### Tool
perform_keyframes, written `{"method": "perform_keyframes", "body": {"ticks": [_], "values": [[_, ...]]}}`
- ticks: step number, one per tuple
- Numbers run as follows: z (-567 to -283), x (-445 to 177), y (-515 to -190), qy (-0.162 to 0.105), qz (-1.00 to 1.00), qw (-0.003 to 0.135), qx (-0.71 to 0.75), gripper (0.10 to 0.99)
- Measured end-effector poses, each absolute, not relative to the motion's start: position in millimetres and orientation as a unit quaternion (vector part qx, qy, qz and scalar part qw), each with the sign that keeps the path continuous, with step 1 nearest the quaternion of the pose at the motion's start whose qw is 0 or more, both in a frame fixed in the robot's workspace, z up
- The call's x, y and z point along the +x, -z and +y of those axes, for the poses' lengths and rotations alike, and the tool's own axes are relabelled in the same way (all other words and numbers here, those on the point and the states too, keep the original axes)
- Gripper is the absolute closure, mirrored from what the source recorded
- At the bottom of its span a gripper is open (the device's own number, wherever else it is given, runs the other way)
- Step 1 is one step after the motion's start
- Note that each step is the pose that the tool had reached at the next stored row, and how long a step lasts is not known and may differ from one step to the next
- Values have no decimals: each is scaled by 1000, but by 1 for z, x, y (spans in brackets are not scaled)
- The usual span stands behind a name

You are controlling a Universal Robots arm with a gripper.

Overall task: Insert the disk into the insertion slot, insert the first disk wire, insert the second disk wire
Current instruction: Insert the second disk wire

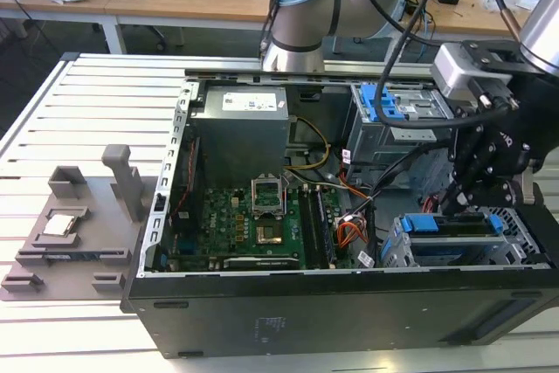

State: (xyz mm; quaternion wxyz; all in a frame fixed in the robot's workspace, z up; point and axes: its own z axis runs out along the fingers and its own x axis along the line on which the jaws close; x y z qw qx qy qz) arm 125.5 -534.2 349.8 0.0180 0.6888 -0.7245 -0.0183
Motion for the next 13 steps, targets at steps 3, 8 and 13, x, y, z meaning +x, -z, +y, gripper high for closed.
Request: {"method": "perform_keyframes", "body": {"ticks": [3, 8, 13], "values": [[-535, 129, -350, 18, -724, 18, 689, 945], [-536, 133, -349, 19, -723, 18, 690, 945], [-537, 134, -347, 21, -721, 16, 692, 945]]}}
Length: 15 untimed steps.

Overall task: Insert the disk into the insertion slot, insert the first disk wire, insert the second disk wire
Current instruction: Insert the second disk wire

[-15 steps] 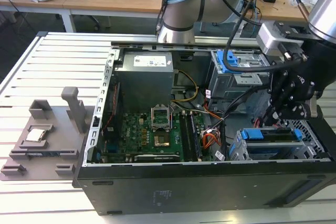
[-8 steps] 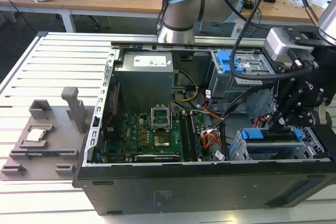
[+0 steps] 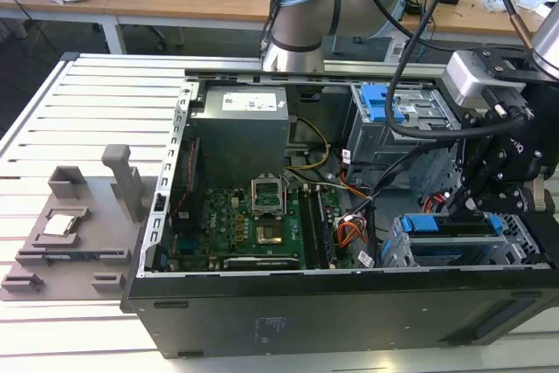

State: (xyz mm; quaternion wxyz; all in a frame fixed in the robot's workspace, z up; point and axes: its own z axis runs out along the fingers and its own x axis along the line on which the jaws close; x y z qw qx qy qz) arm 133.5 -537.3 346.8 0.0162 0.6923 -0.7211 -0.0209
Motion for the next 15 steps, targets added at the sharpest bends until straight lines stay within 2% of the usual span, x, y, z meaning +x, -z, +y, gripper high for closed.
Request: {"method": "perform_keyframes", "body": {"ticks": [4, 15], "values": [[-541, 134, -345, 25, -721, 12, 692, 945], [-545, 137, -344, 26, -720, 11, 693, 945]]}}
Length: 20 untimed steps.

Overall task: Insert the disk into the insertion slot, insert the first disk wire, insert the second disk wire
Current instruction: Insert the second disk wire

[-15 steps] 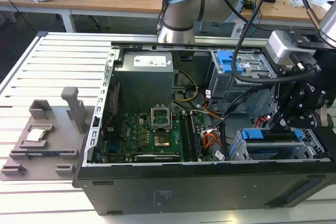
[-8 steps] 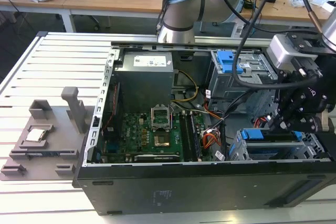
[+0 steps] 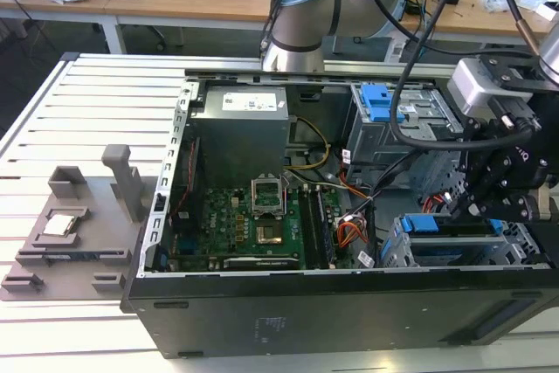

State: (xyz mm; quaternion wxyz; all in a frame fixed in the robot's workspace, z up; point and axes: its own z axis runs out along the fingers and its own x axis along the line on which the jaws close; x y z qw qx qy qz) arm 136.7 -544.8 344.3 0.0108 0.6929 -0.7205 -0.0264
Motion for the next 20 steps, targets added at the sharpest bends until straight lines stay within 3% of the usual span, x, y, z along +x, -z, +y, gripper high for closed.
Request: {"method": "perform_keyframes", "body": {"ticks": [20], "values": [[-544, 138, -343, 34, -720, 4, 693, 945]]}}
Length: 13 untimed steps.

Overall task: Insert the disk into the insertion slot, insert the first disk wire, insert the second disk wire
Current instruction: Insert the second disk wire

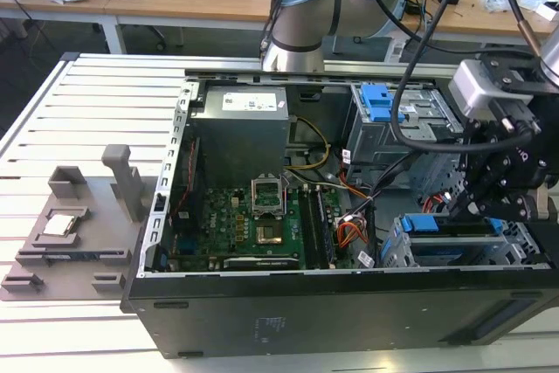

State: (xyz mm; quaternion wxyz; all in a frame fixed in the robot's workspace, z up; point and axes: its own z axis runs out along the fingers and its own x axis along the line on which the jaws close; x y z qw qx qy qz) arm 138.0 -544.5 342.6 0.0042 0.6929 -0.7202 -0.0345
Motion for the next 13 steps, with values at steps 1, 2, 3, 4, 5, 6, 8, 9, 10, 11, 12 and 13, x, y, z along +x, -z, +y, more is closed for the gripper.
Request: {"method": "perform_keyframes", "body": {"ticks": [1, 2, 3, 4, 5, 6, 8, 9, 10, 11, 12, 13], "values": [[-545, 138, -342, 35, -720, 4, 693, 945], [-545, 138, -342, 35, -720, 4, 693, 945], [-545, 138, -341, 35, -720, 4, 693, 945], [-545, 138, -341, 34, -720, 4, 693, 945], [-545, 138, -339, 34, -720, 5, 693, 945], [-545, 138, -338, 34, -720, 4, 693, 945], [-545, 138, -336, 34, -720, 4, 693, 945], [-545, 138, -336, 34, -720, 4, 693, 945], [-545, 138, -336, 34, -720, 4, 693, 945], [-545, 138, -336, 34, -720, 4, 693, 945], [-545, 138, -336, 34, -720, 4, 693, 945], [-545, 138, -336, 35, -720, 4, 693, 945]]}}
